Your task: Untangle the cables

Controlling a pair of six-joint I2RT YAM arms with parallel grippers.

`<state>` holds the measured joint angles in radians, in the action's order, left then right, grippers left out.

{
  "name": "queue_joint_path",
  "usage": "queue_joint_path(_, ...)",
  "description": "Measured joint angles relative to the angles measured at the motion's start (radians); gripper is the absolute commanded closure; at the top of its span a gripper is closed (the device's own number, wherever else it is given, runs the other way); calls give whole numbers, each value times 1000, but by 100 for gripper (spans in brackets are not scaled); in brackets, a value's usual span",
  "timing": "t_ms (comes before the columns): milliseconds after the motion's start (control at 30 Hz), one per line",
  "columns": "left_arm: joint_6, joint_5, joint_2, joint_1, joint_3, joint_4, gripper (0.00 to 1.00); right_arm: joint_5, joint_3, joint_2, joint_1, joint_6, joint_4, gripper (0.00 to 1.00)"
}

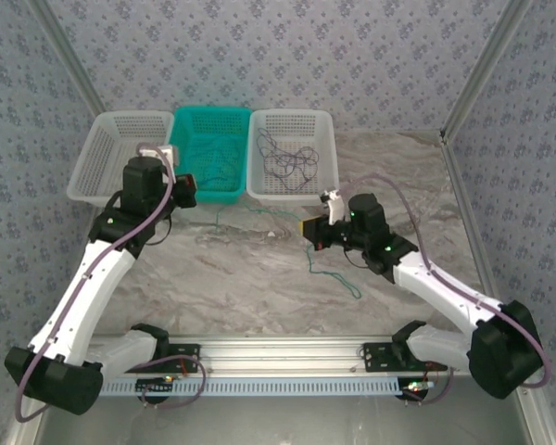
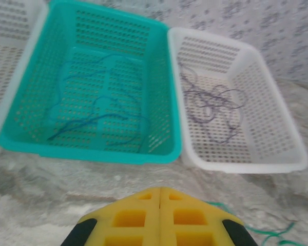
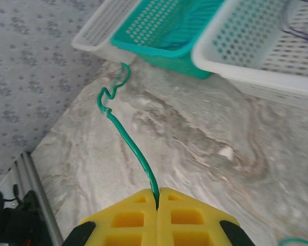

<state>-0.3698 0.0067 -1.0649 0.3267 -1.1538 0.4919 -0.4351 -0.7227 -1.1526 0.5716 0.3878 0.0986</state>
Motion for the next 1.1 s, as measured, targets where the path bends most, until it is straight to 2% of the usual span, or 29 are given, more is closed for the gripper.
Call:
queue_joint_path(67,9,108,-4,-1,-11,-44,54,0,-22,-18,12,0,11,100)
queue_joint_path(100,14,157,-4,1,-11,-65,48,0,-27,-20,13,-1,18,100)
queue_joint_path(333,127,416,-12,72,-14,-104,22,-23,-45,-19,11,-30,25,100)
queue_joint_path(533,236,563,-153,178,-79,-70,21,-82,-87,-19,9,-56,25,100)
queue_joint_path(633,280,631,-227,200,-87,-47,22,-103,-96,-19,-3,-60,24,100)
queue_joint_path(700,304,640,-258,204,-87,-28,27,-121,-102,-19,-19,-60,21,100)
queue_joint_path(800,342,612,-287,205,-87,6,52,-150,-122,-19,-32,-64,3,100)
queue_joint_path(867,365,576,-298,206,-87,28,61,-163,-139,-19,-34,-68,-8,100)
queue_joint_path(1000,393,534,-302,209,-87,47,99,-164,-150,-15,-51,-68,-23,100)
queue_joint_path(1067,397,523,-300,220,-83,39,100,-164,-150,-15,-68,-68,-36,100)
queue_joint_path(1100,395,518,-298,224,-78,31,100,-164,-150,-15,-72,-68,-41,94)
